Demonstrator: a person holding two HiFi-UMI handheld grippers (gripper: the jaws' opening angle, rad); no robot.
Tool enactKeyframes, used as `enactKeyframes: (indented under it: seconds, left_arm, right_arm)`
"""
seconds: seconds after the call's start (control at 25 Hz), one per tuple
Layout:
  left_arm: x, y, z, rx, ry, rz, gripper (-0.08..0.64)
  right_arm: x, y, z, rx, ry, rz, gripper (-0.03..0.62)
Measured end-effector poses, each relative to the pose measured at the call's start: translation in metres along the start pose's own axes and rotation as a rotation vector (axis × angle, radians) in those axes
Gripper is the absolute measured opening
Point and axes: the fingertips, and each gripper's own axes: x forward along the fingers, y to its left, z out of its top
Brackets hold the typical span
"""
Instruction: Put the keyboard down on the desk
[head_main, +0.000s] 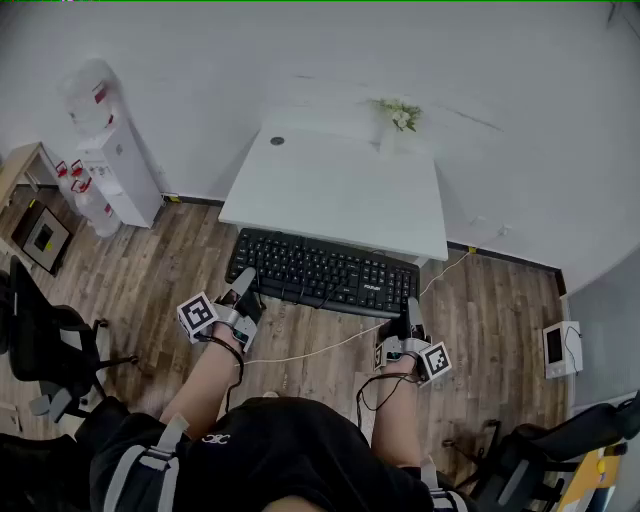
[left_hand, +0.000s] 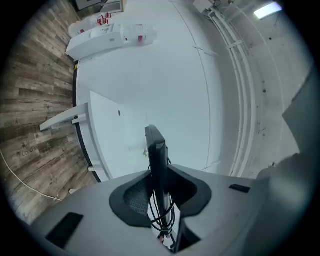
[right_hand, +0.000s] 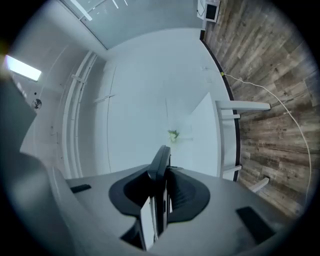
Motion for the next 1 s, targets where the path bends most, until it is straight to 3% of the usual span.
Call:
enactKeyframes:
  seconds: [0.68,1.0]
  left_arm:
    - [-0.022,0.015,0.016,-0.019,0.009,0.008,0.075]
    - [-0.028,0.019,0.042,-0.023,0.02,-0.004,0.075]
  right_arm:
    - [-0.004,-0.004,-0.027,-0.023,0.007,-0.012,0.077]
    - [0.007,-0.005,-0.052,-0.031,0.006,-0.012,0.077]
